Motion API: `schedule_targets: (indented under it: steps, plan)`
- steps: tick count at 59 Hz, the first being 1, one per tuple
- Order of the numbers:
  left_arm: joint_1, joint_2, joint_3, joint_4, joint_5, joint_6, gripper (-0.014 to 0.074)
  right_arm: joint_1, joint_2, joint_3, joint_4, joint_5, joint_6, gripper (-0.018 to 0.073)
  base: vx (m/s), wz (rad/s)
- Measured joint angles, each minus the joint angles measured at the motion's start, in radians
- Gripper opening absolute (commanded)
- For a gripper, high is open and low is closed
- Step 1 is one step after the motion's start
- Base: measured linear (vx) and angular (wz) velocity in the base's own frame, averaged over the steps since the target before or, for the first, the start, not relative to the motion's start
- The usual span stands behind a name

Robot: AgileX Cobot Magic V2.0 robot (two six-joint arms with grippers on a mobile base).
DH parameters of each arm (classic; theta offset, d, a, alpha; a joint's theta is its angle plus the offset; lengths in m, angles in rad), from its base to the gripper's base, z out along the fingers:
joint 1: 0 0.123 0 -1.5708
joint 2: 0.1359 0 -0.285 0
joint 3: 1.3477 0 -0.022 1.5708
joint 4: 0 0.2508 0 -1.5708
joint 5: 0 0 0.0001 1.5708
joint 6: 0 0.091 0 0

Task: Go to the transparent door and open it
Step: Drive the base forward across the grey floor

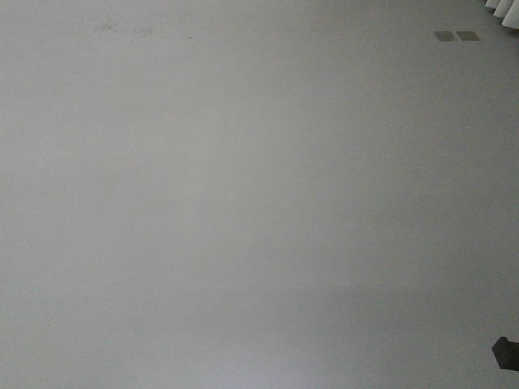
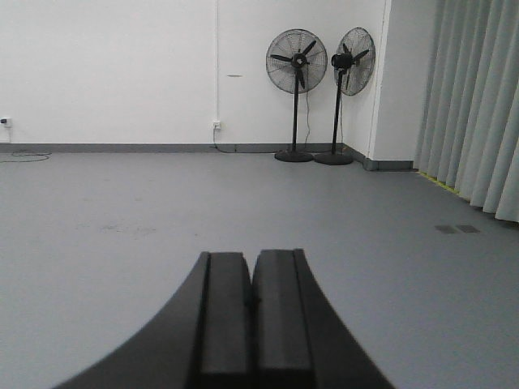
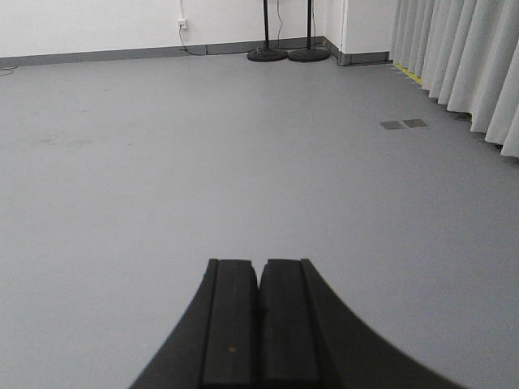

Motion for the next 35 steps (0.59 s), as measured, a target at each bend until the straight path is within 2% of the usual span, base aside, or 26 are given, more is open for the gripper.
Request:
schedule_targets:
  steps: [35]
  plan:
    - [0.0,0.0,0.0,0.0,0.0,0.0,-0.0006,0.0,0.0,0.0,0.0,0.0,0.0,-0.0008,0.0,0.0]
